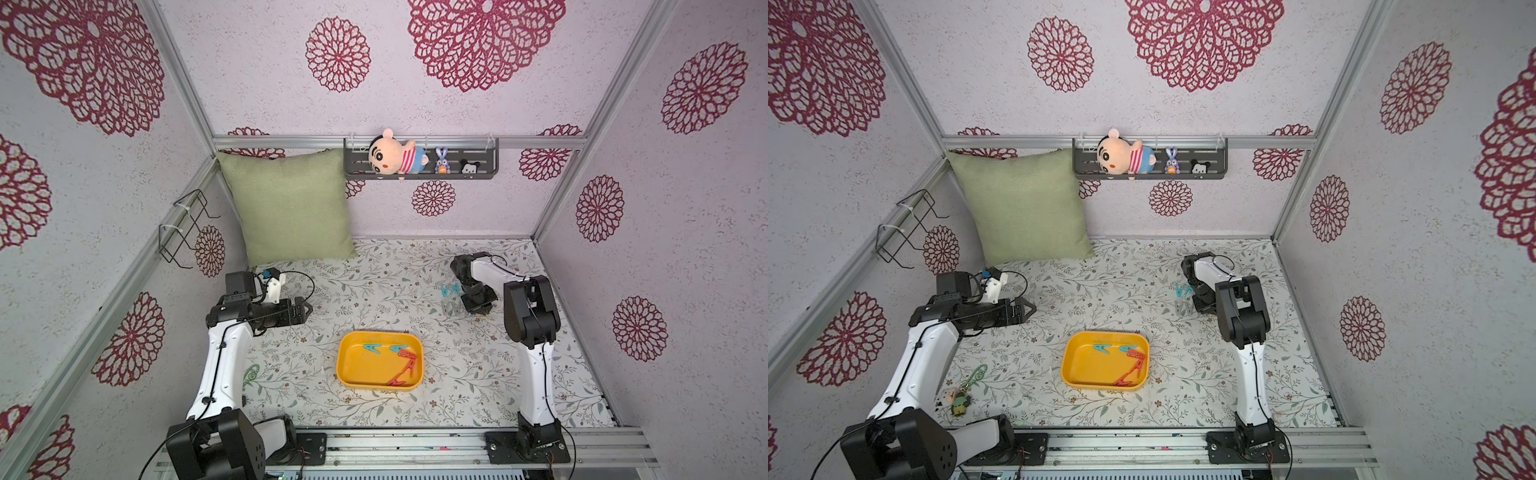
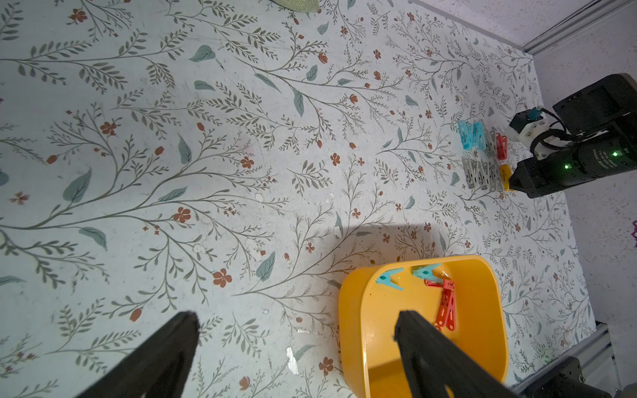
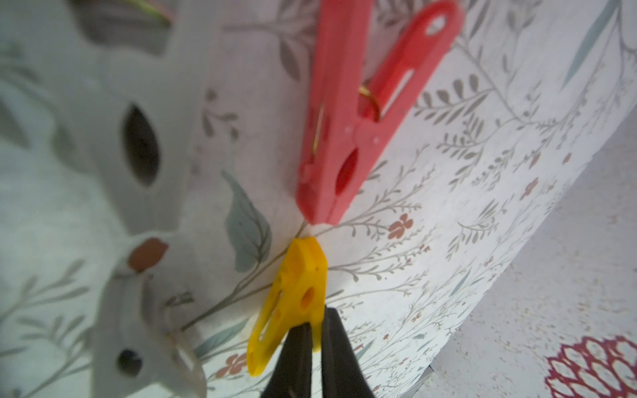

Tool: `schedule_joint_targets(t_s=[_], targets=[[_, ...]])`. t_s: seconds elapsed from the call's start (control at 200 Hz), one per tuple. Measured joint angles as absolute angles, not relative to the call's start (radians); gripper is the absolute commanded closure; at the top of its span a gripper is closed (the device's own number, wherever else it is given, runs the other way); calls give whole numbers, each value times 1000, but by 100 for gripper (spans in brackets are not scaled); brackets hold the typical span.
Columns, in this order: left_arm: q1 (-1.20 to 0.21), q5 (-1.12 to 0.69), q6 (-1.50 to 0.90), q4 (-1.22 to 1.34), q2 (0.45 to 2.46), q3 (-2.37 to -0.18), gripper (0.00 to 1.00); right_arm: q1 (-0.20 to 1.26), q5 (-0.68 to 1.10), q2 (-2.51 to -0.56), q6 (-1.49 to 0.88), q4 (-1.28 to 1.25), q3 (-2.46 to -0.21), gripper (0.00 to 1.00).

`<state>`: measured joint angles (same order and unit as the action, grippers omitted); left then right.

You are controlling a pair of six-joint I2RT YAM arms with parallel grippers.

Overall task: Take the clothespins out of the storage box
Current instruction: Place the clothespin at the center of the board, then pick up the clothespin from the storage box.

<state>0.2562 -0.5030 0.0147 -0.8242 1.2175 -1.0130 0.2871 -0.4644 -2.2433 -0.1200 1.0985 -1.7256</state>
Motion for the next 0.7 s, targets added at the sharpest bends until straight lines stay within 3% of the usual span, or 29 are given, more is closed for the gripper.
schedule_joint_targets(t_s=[0.305, 0.7], targets=[[256, -503, 15, -825, 1217, -1013, 3, 301, -468, -2243, -123, 1114, -1756, 76], [256, -504, 15, -824, 1217, -1013, 3, 337, -470, -2151, -166, 1184, -1787, 76]])
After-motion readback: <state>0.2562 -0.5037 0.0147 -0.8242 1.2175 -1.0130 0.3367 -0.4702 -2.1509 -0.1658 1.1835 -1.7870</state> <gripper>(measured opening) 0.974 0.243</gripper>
